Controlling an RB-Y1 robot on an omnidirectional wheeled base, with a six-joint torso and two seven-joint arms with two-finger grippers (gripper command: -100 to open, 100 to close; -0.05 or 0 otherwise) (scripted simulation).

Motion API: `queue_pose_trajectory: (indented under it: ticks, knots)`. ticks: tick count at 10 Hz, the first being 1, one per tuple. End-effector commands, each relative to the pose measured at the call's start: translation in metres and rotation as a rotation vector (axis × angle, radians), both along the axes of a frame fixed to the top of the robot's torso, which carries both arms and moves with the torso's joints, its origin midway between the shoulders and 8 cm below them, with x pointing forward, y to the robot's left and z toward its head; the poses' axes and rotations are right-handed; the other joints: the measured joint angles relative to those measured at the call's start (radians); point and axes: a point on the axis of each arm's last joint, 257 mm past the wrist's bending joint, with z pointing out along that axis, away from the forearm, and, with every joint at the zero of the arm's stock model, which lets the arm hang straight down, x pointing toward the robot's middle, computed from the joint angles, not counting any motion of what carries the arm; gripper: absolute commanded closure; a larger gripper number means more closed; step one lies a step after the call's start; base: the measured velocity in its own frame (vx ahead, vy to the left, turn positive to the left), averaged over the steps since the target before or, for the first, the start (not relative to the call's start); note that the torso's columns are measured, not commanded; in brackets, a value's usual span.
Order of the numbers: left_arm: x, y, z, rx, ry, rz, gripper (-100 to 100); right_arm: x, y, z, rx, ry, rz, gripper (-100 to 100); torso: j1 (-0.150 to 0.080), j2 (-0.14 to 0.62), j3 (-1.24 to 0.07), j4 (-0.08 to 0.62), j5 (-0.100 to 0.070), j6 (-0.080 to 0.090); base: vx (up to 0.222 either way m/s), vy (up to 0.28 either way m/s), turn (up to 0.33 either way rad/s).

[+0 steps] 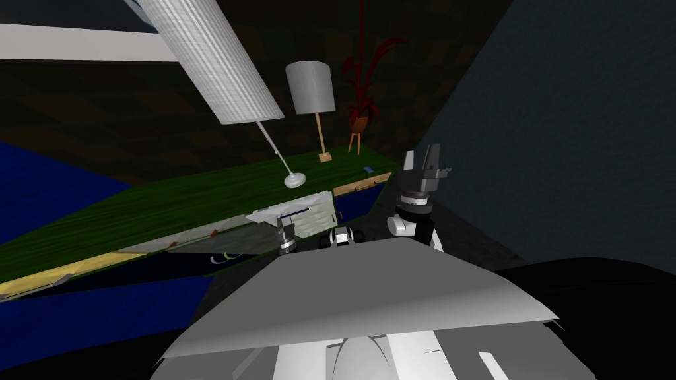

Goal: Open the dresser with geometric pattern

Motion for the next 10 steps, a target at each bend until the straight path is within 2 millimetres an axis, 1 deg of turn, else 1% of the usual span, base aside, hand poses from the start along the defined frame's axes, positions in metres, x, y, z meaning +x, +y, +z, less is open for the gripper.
queue_pose_trajectory:
  ticks: [1, 5, 6, 7, 9, 10]
  knots:
    - [0.002, 0.008, 0.008, 0.000, 0.002, -0.004, 100, 0.000, 0.000, 0.000, 0.000, 0.000, 0.000, 0, -0.002, 0.004, 0.002, 0.001, -0.002, -0.001, -0.120, -0.068, 0.030]
    - [0.005, 0.018, 0.021, 0.001, 0.004, -0.011, 100, 0.000, 0.000, 0.000, 0.000, 0.000, 0.000, 0, -0.005, 0.007, 0.002, 0.006, -0.007, -0.002, -0.142, -0.069, 0.028]
    - [0.004, 0.016, 0.010, -0.005, 0.028, -0.011, 100, 0.000, 0.000, 0.000, 0.000, 0.000, 0.000, 0, -0.005, 0.006, 0.001, 0.007, -0.008, -0.002, -0.045, -0.026, 0.007]
    - [0.008, 0.025, 0.017, -0.009, 0.037, -0.011, -100, 0.000, 0.000, 0.000, 0.000, 0.000, 0.000, 0, -0.005, 0.002, -0.001, 0.005, -0.006, 0.000, -0.025, -0.031, 0.017]
    - [0.013, 0.033, 0.027, -0.010, 0.037, -0.013, -100, 0.000, 0.000, 0.000, 0.000, 0.000, 0.000, 0, -0.004, -0.001, -0.002, 0.000, -0.003, 0.001, -0.020, -0.052, 0.014]
    - [0.015, 0.037, 0.032, -0.011, 0.037, -0.014, -100, 0.000, 0.000, 0.000, 0.000, 0.000, 0.000, 0, -0.005, 0.001, -0.001, 0.003, -0.005, 0.001, -0.015, -0.050, 0.009]
